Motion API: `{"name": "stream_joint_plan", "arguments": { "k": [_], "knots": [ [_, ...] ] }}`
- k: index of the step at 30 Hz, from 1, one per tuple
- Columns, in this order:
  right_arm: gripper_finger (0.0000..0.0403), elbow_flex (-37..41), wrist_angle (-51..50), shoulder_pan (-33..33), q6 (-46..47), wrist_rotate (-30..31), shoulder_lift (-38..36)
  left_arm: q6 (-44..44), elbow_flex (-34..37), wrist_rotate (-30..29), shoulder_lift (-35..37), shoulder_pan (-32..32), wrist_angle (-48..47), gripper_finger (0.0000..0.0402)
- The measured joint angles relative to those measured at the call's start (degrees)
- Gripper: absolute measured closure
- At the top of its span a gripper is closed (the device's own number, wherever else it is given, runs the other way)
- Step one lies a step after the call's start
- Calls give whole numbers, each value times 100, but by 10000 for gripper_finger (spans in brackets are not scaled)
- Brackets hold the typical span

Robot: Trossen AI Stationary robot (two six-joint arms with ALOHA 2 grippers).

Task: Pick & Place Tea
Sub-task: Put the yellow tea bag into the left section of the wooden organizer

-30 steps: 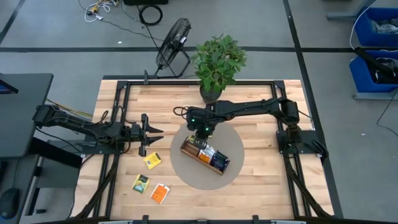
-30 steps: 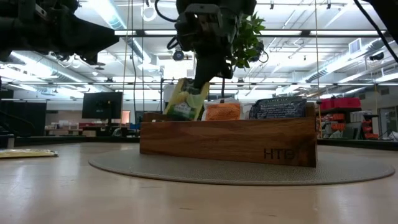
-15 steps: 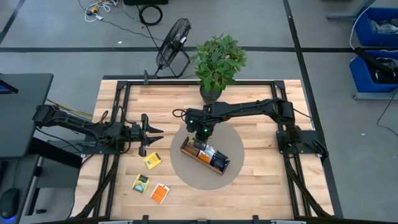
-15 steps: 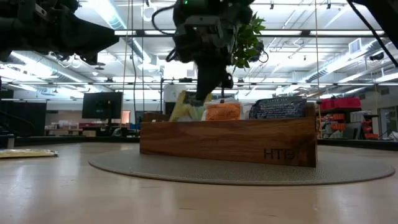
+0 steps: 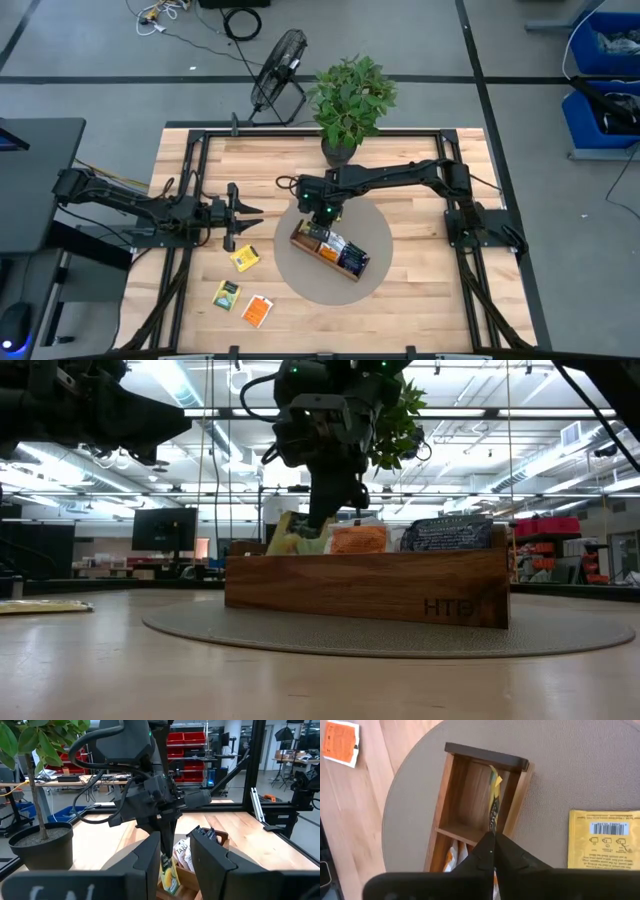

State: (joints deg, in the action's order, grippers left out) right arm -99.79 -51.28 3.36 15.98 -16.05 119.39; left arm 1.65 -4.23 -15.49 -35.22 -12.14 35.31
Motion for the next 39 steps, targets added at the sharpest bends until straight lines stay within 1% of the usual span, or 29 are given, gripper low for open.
{"name": "stream_joint_plan", "arguments": {
  "k": [6, 12, 17, 23, 27, 30, 35, 39],
  "knots": [
    [385, 0, 93, -2, -194, -6, 0, -11, 0, -2, 0, 1, 2, 289],
    [359, 2, 55, -2, -144, -2, 0, -76, 0, 0, 0, 0, -2, 289],
    [329, 2, 70, 3, -161, 59, 0, -74, 0, -1, 0, 0, -7, 289],
    [296, 9, 66, 70, -729, 65, -192, -76, 0, -1, 0, 2, -21, 289],
    [278, 11, 47, 70, -1028, 409, -297, -97, 0, -2, -2, 1, -71, 289],
    [267, 11, 89, 68, -1296, 466, -428, -97, -2, -4, 0, 2, -93, 289],
    [259, 148, 576, 51, -1581, 466, -478, -102, -2, -8, 0, 2, -93, 289],
    [259, 884, 1635, 39, -1761, 348, -809, -177, -4, -7, 0, 2, -108, 289]
  ]
}}
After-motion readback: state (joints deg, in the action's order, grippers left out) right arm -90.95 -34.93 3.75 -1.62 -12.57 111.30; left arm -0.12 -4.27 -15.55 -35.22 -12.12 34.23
